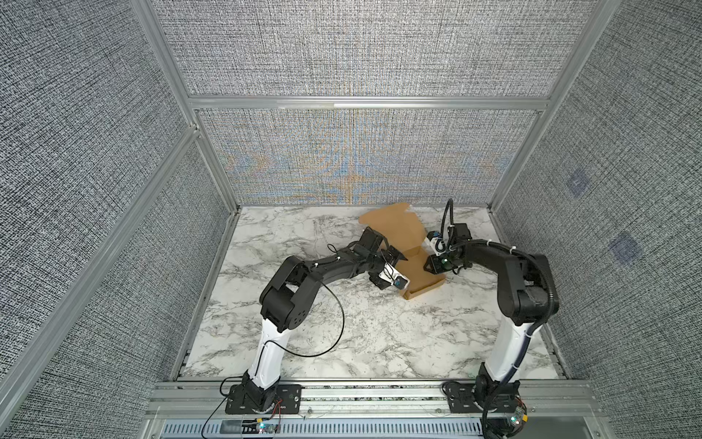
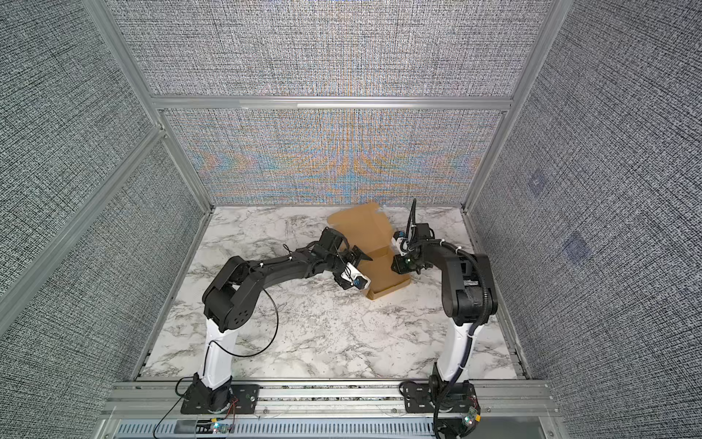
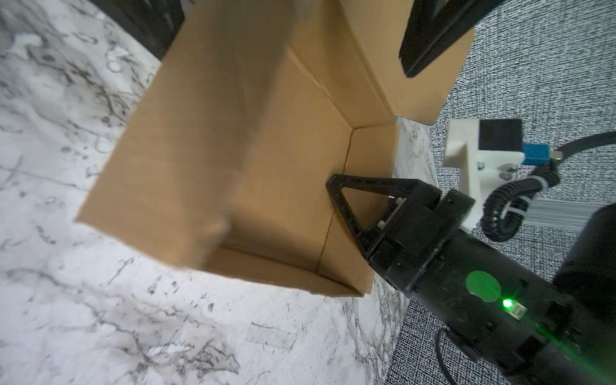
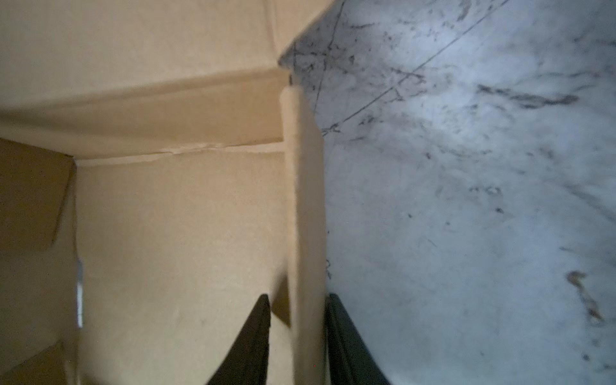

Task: Assemble paper box
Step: First fold the bottom flaps of a flat cardboard box at the center of the table.

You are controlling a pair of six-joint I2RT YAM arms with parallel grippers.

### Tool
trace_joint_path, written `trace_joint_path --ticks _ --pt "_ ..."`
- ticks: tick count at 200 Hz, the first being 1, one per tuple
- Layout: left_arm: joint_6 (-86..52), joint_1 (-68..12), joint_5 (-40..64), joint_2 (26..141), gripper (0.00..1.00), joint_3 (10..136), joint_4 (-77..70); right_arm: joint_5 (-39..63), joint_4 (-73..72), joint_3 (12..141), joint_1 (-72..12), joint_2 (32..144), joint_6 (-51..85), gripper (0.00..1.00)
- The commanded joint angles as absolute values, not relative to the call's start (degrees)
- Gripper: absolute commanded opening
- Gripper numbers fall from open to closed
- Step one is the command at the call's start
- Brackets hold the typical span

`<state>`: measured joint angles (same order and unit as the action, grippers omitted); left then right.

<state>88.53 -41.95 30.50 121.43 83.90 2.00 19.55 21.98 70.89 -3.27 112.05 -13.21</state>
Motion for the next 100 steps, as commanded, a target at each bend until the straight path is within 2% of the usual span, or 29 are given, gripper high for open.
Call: trace_joint_path --ticks 1,100 --pt "89.1 -42.0 30.0 120.8 0.99 84.1 2.7 19.0 24.0 71.1 -3.3 112.2 -14.2 0.31" --pt "89.1 -42.0 29.7 119.4 0.98 84.7 4.1 19.0 23.7 70.9 -3.2 112.4 -14.4 0.31"
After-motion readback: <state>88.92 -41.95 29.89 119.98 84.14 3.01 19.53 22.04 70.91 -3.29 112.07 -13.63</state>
